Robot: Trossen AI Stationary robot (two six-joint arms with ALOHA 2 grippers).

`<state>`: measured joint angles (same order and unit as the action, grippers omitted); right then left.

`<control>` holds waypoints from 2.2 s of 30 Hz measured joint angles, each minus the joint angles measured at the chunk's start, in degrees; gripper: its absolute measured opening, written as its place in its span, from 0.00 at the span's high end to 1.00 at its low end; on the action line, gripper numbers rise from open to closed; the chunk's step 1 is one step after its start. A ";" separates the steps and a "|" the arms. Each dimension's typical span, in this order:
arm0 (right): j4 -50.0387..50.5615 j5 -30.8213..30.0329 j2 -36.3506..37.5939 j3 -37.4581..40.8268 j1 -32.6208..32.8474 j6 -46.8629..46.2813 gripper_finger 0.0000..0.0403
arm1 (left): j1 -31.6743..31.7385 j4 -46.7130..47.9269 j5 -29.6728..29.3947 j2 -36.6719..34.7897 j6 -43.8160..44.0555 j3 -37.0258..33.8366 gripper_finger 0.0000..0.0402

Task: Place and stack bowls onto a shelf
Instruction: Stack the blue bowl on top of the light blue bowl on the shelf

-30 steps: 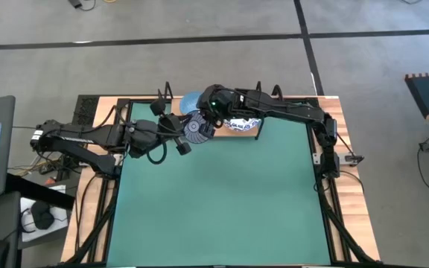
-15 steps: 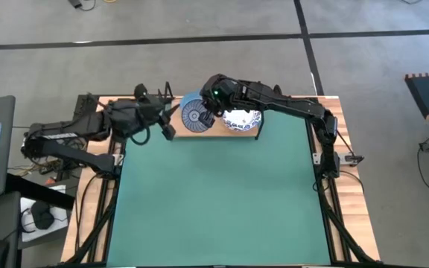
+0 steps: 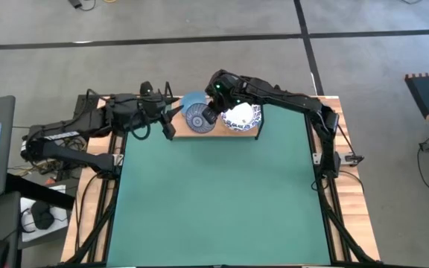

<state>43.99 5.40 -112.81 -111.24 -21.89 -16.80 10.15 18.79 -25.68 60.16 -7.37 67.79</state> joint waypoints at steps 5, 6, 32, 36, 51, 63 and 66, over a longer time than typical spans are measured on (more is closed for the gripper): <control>-2.40 1.41 0.02 0.08 -0.47 -1.50 0.90 | 2.27 -0.18 4.52 0.00 1.19 -0.51 0.70; -3.47 2.00 0.04 0.08 -0.78 -1.92 0.90 | 2.50 -0.29 4.98 0.00 1.18 -0.51 0.70; -11.18 0.44 -8.94 -0.03 -5.99 -13.33 0.90 | 2.91 9.32 5.43 -0.20 9.25 -0.51 0.70; -11.47 0.26 -10.30 0.00 -6.01 -12.94 0.90 | 2.91 9.94 5.42 -0.20 10.16 -0.51 0.70; -14.48 -8.56 -10.16 0.00 -6.01 -10.40 0.84 | 2.91 12.27 4.17 -0.20 13.67 -0.51 0.70; -16.31 -11.40 -10.14 0.00 -5.20 -8.19 0.84 | 2.91 13.46 3.83 -0.20 15.77 -0.51 0.70; -14.54 -11.40 -10.05 0.00 -5.20 -8.17 0.84 | 2.91 14.76 3.83 -0.20 16.67 -0.51 0.70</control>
<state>29.45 -6.00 -122.87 -111.24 -27.09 -24.97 13.06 33.54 -21.85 59.96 9.31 67.29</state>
